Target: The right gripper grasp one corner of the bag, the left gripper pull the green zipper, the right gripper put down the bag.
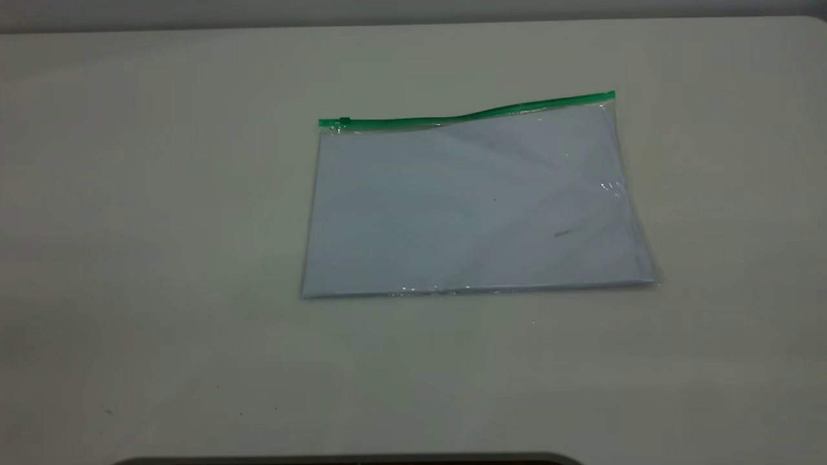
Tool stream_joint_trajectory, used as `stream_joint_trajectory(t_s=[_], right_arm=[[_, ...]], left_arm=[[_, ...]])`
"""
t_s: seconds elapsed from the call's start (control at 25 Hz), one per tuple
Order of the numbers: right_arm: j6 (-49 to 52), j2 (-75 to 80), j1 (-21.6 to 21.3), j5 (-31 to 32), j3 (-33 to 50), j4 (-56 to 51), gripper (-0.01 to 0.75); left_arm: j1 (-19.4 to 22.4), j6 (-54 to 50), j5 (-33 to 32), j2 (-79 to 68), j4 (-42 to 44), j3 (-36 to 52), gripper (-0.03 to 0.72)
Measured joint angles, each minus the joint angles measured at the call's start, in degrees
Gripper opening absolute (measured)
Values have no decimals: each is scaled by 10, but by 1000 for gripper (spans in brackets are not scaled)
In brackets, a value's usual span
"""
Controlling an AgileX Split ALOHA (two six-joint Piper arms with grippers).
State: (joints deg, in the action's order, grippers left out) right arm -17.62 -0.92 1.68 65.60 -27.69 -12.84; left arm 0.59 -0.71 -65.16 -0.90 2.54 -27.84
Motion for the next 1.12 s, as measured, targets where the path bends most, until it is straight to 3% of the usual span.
stream_joint_trajectory(t_s=[0.72, 0.92, 1.12], right_arm=[[0, 0, -1, 0, 0, 0, 591], [0, 0, -26, 0, 0, 6, 591], [70, 0, -30, -4, 0, 68, 591]], left_arm=[[1, -1, -1, 19, -1, 0, 578], [1, -1, -1, 19, -1, 0, 578], [1, -1, -1, 19, -1, 0, 578]])
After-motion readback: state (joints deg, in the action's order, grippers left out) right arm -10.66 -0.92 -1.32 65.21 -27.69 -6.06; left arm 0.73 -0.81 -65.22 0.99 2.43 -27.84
